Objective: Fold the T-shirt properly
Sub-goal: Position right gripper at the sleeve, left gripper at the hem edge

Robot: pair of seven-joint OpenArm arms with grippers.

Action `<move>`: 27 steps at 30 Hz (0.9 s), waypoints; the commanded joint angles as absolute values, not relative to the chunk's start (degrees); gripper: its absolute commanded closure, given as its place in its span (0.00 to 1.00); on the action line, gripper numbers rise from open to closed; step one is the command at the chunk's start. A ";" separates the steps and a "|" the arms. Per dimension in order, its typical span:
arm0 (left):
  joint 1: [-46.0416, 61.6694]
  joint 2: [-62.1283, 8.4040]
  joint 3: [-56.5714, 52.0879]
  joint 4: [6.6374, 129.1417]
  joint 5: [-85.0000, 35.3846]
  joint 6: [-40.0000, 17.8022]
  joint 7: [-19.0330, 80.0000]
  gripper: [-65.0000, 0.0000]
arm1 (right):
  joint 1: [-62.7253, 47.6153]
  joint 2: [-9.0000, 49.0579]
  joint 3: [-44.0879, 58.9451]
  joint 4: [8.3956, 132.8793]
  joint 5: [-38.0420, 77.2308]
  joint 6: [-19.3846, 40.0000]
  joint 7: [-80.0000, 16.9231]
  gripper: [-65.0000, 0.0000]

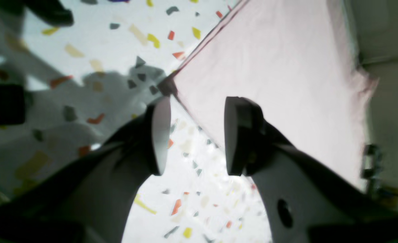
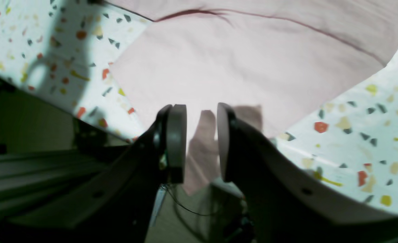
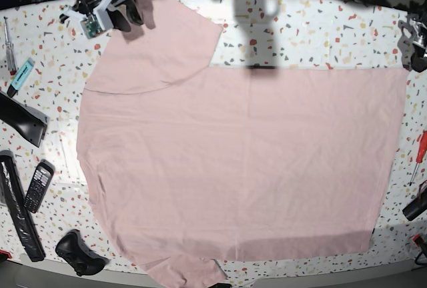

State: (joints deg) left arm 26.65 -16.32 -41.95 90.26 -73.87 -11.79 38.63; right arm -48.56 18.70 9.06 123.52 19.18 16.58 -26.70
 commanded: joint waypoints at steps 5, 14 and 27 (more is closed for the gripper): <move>25.50 -17.21 -42.15 91.18 -77.58 -9.50 38.15 0.72 | -47.77 16.34 9.34 124.38 19.77 16.80 -25.63 0.77; 24.43 -22.13 -35.42 91.18 -71.81 -6.24 35.38 0.72 | -47.57 15.73 9.37 124.38 19.73 16.80 -25.96 0.77; 24.40 -21.58 -31.77 90.48 -66.87 -0.38 31.62 0.72 | -47.29 15.70 9.37 124.38 19.68 16.80 -26.00 0.77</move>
